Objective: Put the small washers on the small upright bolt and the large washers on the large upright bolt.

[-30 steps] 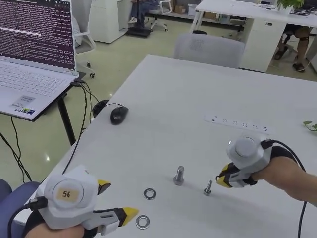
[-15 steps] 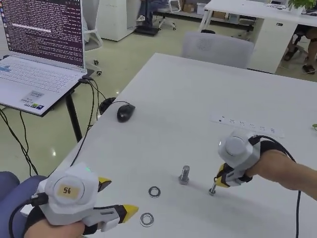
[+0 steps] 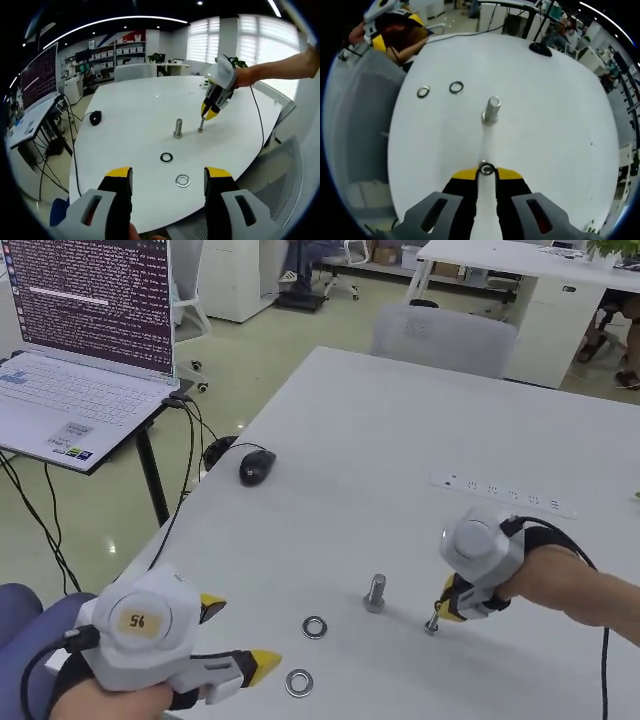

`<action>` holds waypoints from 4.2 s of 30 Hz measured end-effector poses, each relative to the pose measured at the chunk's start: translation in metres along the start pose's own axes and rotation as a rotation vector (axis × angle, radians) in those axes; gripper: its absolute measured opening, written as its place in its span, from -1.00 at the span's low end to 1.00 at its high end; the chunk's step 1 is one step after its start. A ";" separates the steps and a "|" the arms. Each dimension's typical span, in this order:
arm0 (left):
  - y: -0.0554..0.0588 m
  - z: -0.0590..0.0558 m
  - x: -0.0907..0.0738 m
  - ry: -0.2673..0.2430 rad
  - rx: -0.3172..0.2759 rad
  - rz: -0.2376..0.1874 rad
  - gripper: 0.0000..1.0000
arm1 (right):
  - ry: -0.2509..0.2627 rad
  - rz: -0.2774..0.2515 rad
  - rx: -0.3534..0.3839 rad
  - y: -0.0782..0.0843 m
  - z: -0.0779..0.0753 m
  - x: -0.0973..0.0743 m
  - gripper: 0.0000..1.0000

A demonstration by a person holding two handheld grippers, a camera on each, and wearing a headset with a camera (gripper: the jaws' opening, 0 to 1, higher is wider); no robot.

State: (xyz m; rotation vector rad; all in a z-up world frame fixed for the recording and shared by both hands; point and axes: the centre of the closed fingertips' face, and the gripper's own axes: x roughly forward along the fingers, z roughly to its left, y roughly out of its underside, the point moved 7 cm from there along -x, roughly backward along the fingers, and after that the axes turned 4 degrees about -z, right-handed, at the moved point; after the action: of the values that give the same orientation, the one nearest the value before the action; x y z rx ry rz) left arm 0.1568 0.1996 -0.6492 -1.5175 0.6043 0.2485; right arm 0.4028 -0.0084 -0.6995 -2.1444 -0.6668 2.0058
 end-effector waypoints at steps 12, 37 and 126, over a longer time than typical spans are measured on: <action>-0.003 0.000 0.004 0.003 0.007 0.004 0.15 | -0.016 0.012 0.005 0.003 -0.002 0.012 -0.73; -0.007 -0.002 0.008 0.017 0.021 0.009 0.15 | -0.035 0.047 0.054 0.022 0.009 0.047 -0.72; -0.004 0.000 0.012 0.083 0.036 0.004 0.15 | -0.240 -0.141 -0.240 -0.121 0.128 0.105 -0.51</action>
State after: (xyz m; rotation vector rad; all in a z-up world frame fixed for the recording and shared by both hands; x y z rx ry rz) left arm 0.1690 0.1969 -0.6524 -1.4980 0.6738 0.1774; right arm 0.2523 0.1164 -0.7627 -1.9221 -1.1135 2.2234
